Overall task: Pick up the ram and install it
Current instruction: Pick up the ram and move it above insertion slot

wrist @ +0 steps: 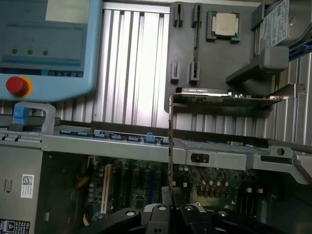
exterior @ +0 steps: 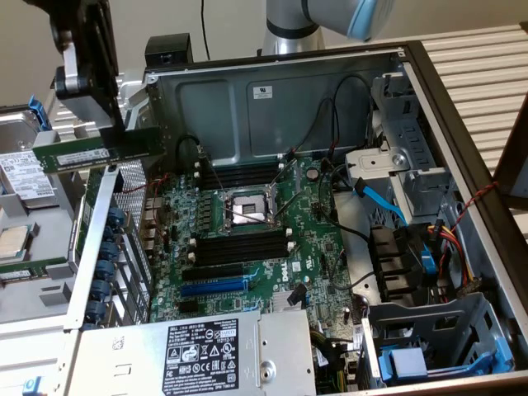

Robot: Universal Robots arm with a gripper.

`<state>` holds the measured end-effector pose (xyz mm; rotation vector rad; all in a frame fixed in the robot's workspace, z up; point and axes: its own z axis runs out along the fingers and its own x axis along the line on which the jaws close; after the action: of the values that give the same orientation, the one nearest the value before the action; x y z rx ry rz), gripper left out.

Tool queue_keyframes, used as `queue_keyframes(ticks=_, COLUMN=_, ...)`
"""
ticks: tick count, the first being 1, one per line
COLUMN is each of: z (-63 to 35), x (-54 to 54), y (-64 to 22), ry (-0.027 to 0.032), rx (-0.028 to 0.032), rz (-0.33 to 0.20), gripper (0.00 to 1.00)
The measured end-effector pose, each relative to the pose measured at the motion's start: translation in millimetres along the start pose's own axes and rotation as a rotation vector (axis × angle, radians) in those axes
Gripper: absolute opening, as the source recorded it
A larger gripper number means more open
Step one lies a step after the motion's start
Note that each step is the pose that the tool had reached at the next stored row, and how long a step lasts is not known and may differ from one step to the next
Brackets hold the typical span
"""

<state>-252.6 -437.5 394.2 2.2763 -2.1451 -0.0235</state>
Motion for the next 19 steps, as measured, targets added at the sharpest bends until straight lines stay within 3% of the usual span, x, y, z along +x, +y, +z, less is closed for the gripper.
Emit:
queue_keyframes(ticks=7, z=-0.4, x=1.0, y=-16.6, ry=0.0005, rx=0.0000, rz=0.000, gripper=0.13)
queue_keyframes(ticks=19, z=-1.1, x=3.2, y=-53.8, ry=0.0006, rx=0.0000, rz=-0.002, gripper=0.13)
